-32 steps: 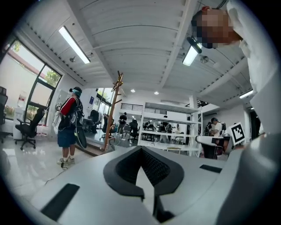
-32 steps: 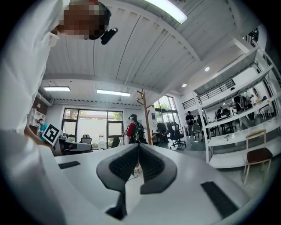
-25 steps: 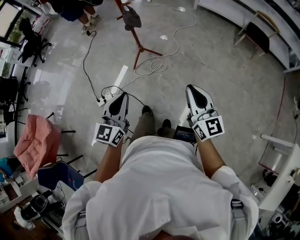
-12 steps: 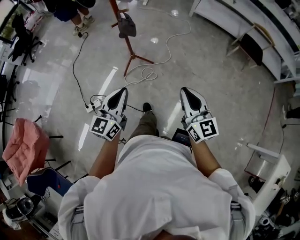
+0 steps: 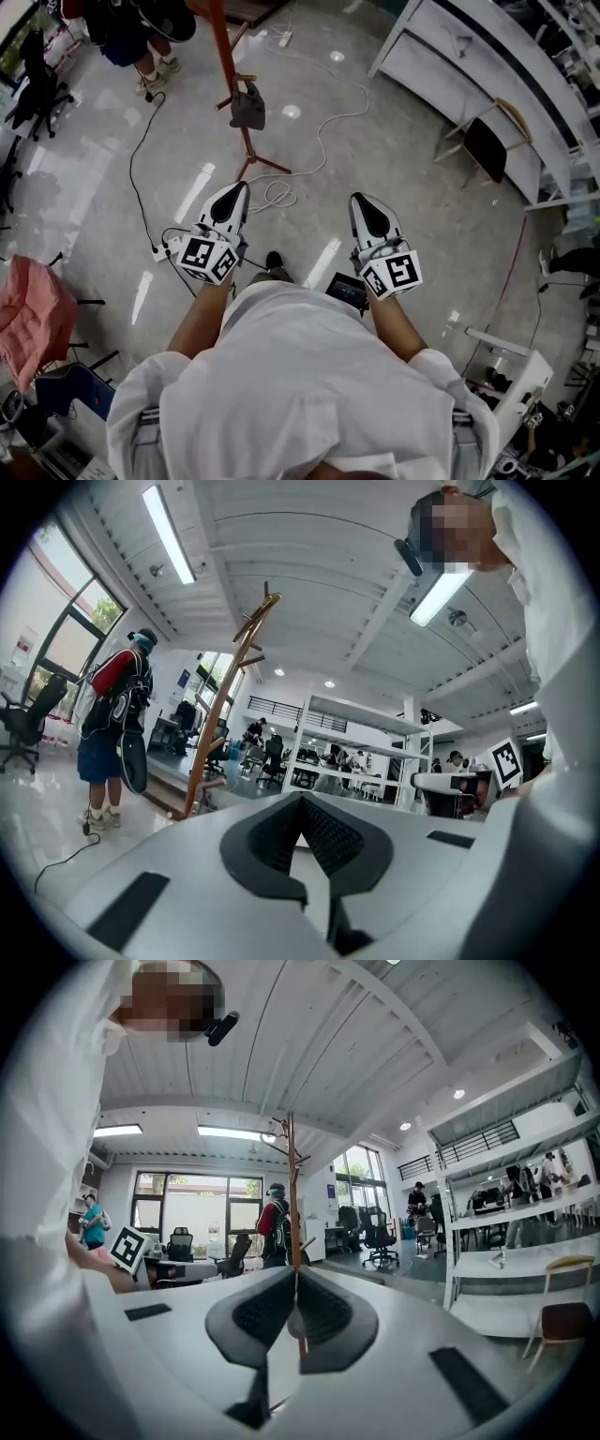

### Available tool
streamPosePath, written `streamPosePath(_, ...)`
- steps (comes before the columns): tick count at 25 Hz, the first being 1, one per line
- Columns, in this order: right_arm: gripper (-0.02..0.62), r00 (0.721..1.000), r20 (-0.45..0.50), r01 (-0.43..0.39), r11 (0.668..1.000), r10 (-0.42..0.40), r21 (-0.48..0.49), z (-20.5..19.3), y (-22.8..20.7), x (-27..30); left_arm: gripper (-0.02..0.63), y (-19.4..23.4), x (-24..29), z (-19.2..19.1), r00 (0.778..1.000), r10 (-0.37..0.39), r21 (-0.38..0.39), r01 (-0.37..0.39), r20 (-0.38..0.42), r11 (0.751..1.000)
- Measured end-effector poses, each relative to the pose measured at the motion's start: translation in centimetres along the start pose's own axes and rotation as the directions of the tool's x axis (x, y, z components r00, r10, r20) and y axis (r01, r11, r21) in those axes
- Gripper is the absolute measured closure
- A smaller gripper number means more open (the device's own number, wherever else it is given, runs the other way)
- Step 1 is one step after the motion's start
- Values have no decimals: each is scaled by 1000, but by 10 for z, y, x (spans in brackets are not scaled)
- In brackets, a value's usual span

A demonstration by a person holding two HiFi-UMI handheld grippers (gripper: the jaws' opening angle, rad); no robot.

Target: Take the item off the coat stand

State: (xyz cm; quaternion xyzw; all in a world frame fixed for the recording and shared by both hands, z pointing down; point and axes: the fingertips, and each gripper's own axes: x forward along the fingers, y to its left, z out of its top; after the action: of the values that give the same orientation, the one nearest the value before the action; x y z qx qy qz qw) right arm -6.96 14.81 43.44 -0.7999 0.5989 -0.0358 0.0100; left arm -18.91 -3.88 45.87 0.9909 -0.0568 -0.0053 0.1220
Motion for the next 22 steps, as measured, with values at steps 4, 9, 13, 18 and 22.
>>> streamPosePath(4, 569, 999, -4, -42, 999, 42, -28, 10, -11, 42, 600, 26, 28, 10, 1000, 14, -29, -13, 27, 999)
streamPosePath(9, 571, 997, -15, -80, 997, 80, -24, 11, -27, 84, 599, 52, 53, 1, 999, 41, -47, -41, 7, 998)
streamPosePath(13, 571, 991, -51, -123, 992, 123, 2, -4, -56, 108, 599, 64, 76, -14, 996, 86, -88, -87, -19, 992)
streamPosePath(18, 570, 967, -69, -241, 969, 245, 60, -24, -100, 172, 598, 86, 116, -23, 984, 166, -81, -171, -63, 982)
streamPosePath(22, 571, 911, -76, -401, 914, 405, 64, -19, -117, 234, 598, 113, 138, -15, 942, 335, -134, -337, -32, 932)
